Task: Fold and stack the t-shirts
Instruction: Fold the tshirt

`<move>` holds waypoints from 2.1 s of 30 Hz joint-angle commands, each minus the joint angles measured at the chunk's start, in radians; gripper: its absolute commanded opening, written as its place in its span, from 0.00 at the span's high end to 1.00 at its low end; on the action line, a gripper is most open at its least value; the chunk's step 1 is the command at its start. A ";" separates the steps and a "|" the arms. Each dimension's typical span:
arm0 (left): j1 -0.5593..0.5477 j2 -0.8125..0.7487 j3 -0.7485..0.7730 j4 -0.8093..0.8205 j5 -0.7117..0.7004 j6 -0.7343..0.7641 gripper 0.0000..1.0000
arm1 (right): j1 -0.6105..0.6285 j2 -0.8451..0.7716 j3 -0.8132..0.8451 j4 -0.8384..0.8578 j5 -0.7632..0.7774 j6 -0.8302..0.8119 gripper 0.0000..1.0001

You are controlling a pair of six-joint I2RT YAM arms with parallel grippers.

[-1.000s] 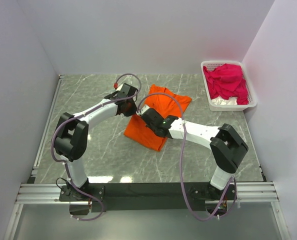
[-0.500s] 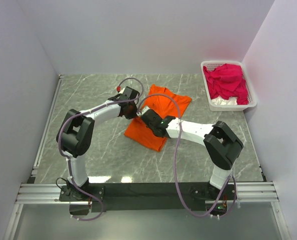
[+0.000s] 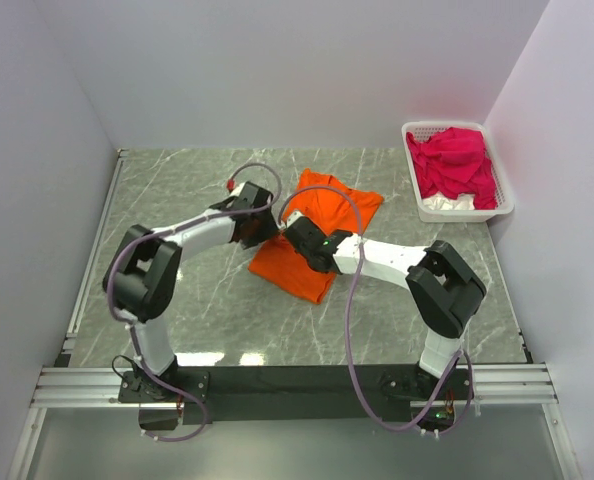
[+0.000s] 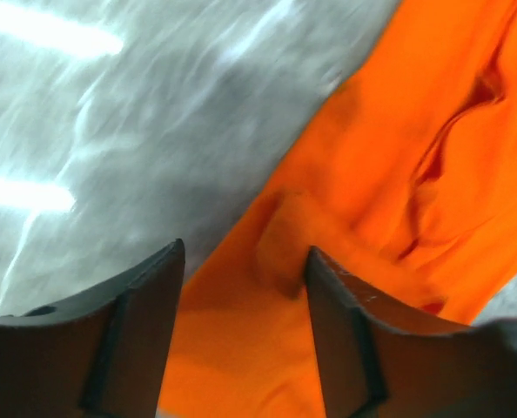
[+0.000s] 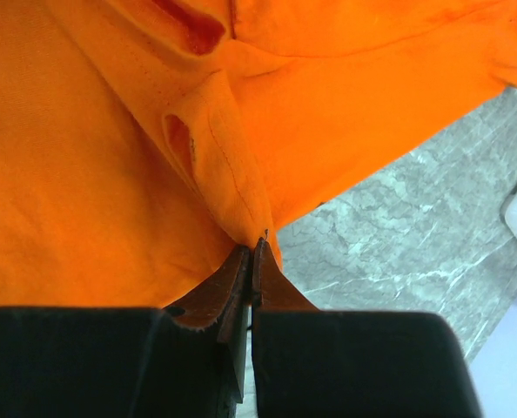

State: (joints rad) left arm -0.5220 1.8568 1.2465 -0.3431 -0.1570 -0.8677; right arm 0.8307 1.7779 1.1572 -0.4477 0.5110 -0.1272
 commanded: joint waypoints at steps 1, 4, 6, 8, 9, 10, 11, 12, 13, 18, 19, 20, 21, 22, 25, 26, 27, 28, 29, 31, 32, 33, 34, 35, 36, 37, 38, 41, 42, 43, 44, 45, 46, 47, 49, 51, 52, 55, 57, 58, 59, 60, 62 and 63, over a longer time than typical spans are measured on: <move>-0.003 -0.163 -0.097 0.022 -0.030 -0.051 0.35 | -0.008 -0.012 0.021 0.020 0.015 0.020 0.98; -0.025 -0.215 -0.171 0.016 -0.048 -0.059 0.33 | -0.013 -0.014 0.024 0.015 0.015 0.020 0.98; -0.051 -0.252 -0.197 0.009 -0.079 -0.062 0.26 | -0.016 -0.015 0.025 0.009 0.003 0.021 0.98; -0.061 -0.286 -0.232 0.010 -0.099 -0.066 0.18 | -0.022 -0.015 0.024 0.010 -0.002 0.027 0.98; -0.064 -0.298 -0.245 0.016 -0.105 -0.070 0.11 | -0.022 -0.017 0.021 0.009 -0.005 0.031 0.98; -0.065 -0.320 -0.266 0.039 -0.110 -0.068 0.10 | -0.024 -0.015 0.019 0.009 -0.006 0.031 0.98; -0.069 -0.326 -0.274 0.052 -0.108 -0.064 0.09 | -0.024 -0.014 0.018 0.013 -0.002 0.031 0.98; -0.070 -0.329 -0.282 0.059 -0.105 -0.060 0.09 | -0.024 -0.015 0.018 0.015 -0.002 0.031 0.98; -0.072 -0.320 -0.279 0.062 -0.104 -0.057 0.09 | -0.025 -0.012 0.016 0.015 0.001 0.029 0.98; -0.082 -0.228 -0.239 0.038 -0.093 -0.047 0.29 | -0.036 0.005 0.027 0.015 -0.002 0.021 0.98; -0.082 -0.200 -0.236 0.038 -0.092 -0.044 0.32 | -0.038 0.008 0.030 0.012 0.000 0.023 0.98; -0.084 -0.188 -0.234 0.036 -0.092 -0.044 0.35 | -0.041 0.009 0.033 0.010 0.003 0.024 0.98; -0.090 -0.176 -0.234 0.036 -0.090 -0.044 0.40 | -0.042 0.014 0.035 0.010 0.007 0.024 0.98; -0.092 -0.154 -0.234 0.035 -0.092 -0.047 0.43 | -0.045 0.015 0.035 0.012 0.011 0.023 0.97; -0.099 -0.121 -0.251 0.039 -0.081 -0.048 0.49 | -0.051 0.029 0.036 0.021 0.021 0.021 0.96; -0.102 -0.111 -0.252 0.036 -0.081 -0.051 0.49 | -0.059 0.034 0.038 0.021 0.024 0.021 0.95; -0.105 -0.105 -0.260 0.033 -0.081 -0.053 0.50 | -0.061 0.049 0.042 0.021 0.033 0.021 0.95; -0.107 -0.096 -0.265 0.029 -0.081 -0.057 0.50 | -0.067 0.057 0.045 0.021 0.038 0.027 0.94; -0.107 -0.094 -0.272 0.032 -0.081 -0.060 0.50 | -0.074 0.066 0.052 0.021 0.049 0.032 0.94; -0.107 -0.097 -0.288 0.036 -0.081 -0.065 0.49 | -0.088 0.090 0.055 0.020 0.066 0.049 0.92; -0.108 -0.100 -0.289 0.035 -0.081 -0.067 0.48 | -0.105 0.098 0.065 0.008 0.108 0.061 0.91; -0.113 -0.103 -0.291 0.033 -0.081 -0.068 0.47 | -0.114 0.109 0.071 0.000 0.125 0.075 0.91; -0.115 -0.108 -0.292 0.029 -0.084 -0.071 0.47 | -0.123 0.107 0.078 -0.011 0.145 0.112 0.89; -0.118 -0.111 -0.292 0.024 -0.088 -0.073 0.47 | -0.133 0.107 0.091 -0.029 0.176 0.126 0.89; -0.119 -0.113 -0.291 0.021 -0.090 -0.074 0.46 | -0.145 0.089 0.091 -0.031 0.182 0.152 0.88; -0.121 -0.114 -0.291 0.019 -0.088 -0.074 0.45 | -0.150 0.075 0.091 -0.032 0.184 0.175 0.77; -0.124 -0.114 -0.288 0.015 -0.088 -0.074 0.45 | -0.154 0.062 0.090 -0.031 0.185 0.187 0.74; -0.130 -0.116 -0.283 0.000 -0.087 -0.082 0.44 | -0.168 0.017 0.098 -0.058 0.195 0.236 0.64; -0.133 -0.117 -0.285 -0.004 -0.084 -0.085 0.44 | -0.168 -0.001 0.098 -0.071 0.195 0.245 0.63; -0.136 -0.119 -0.286 -0.005 -0.081 -0.091 0.44 | -0.173 -0.011 0.098 -0.077 0.190 0.257 0.57; -0.139 -0.120 -0.289 -0.010 -0.076 -0.096 0.44 | -0.174 -0.020 0.093 -0.089 0.182 0.265 0.56; -0.142 -0.123 -0.294 -0.022 -0.075 -0.102 0.45 | -0.176 -0.035 0.091 -0.100 0.176 0.274 0.55; -0.144 -0.128 -0.295 -0.031 -0.069 -0.117 0.45 | -0.179 -0.046 0.090 -0.111 0.173 0.305 0.51; -0.147 -0.133 -0.300 -0.040 -0.064 -0.125 0.45 | -0.179 -0.057 0.078 -0.129 0.170 0.322 0.50; -0.150 -0.155 -0.323 -0.060 -0.040 -0.158 0.45 | -0.179 -0.103 0.061 -0.144 0.103 0.366 0.49; -0.161 -0.175 -0.361 -0.074 -0.013 -0.195 0.46 | -0.180 -0.173 0.023 -0.154 0.019 0.403 0.50; -0.167 -0.204 -0.378 -0.083 0.023 -0.245 0.46 | -0.179 -0.202 0.003 -0.149 -0.029 0.415 0.50; -0.220 -0.296 -0.479 -0.033 0.080 -0.380 0.46 | -0.179 -0.322 -0.079 -0.128 -0.270 0.466 0.52; -0.298 -0.350 -0.531 -0.005 0.108 -0.474 0.45 | -0.179 -0.397 -0.143 -0.108 -0.415 0.504 0.52; -0.326 -0.360 -0.541 -0.002 0.111 -0.494 0.45 | -0.177 -0.423 -0.165 -0.097 -0.464 0.514 0.52; -0.375 -0.364 -0.542 -0.008 0.114 -0.510 0.43 | -0.177 -0.443 -0.206 -0.080 -0.507 0.524 0.52; -0.395 -0.375 -0.533 -0.017 0.106 -0.530 0.40 | -0.177 -0.481 -0.224 -0.071 -0.598 0.538 0.52; -0.427 -0.389 -0.519 -0.058 0.091 -0.540 0.37 | -0.177 -0.511 -0.282 -0.037 -0.663 0.554 0.52; -0.432 -0.399 -0.501 -0.080 0.064 -0.544 0.35 | -0.179 -0.528 -0.298 -0.029 -0.699 0.567 0.53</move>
State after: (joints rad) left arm -0.9291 1.4815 0.7391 -0.3134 -0.0933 -1.3174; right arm 0.6559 1.2915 0.9073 -0.5297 0.0238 0.3744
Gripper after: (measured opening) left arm 0.631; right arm 0.477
